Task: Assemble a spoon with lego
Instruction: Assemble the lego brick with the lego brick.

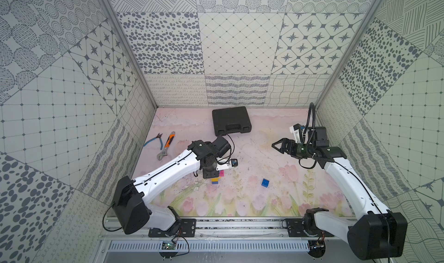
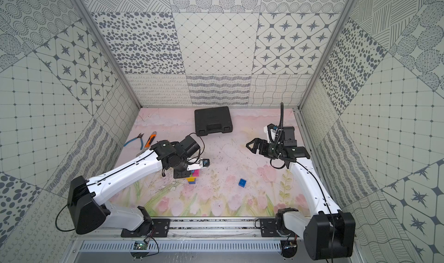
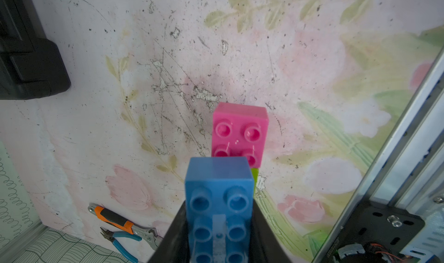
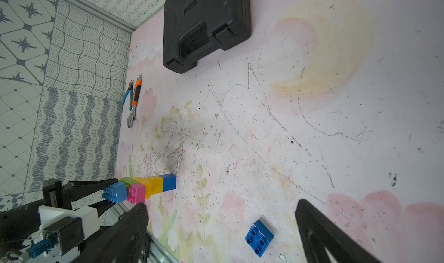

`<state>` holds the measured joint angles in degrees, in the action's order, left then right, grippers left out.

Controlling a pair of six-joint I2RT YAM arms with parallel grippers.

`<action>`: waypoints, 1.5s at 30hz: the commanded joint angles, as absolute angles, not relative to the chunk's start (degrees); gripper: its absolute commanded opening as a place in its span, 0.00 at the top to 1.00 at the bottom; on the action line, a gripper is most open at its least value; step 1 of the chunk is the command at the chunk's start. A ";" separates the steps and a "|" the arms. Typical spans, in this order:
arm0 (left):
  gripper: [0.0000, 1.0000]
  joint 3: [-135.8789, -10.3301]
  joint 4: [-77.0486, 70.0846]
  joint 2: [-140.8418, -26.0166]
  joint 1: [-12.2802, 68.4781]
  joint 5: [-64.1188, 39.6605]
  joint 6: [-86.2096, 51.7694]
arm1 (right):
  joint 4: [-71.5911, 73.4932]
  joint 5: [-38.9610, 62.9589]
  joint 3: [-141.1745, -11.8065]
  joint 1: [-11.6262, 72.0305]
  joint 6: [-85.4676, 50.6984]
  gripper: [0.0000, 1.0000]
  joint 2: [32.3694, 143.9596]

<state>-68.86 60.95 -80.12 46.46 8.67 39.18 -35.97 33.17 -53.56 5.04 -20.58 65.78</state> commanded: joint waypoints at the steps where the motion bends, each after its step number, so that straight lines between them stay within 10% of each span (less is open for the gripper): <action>1: 0.88 -67.93 59.49 -79.92 46.06 7.33 39.89 | -34.72 32.69 -53.39 5.36 -19.57 0.02 64.93; 45: 0.87 -66.12 60.39 -76.08 45.09 4.04 42.81 | -34.36 32.16 -53.02 6.49 -18.99 0.02 65.32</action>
<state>-65.04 60.38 -75.94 45.32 5.06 41.67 -35.97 32.51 -53.54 6.11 -19.92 65.78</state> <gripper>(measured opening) 0.333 0.981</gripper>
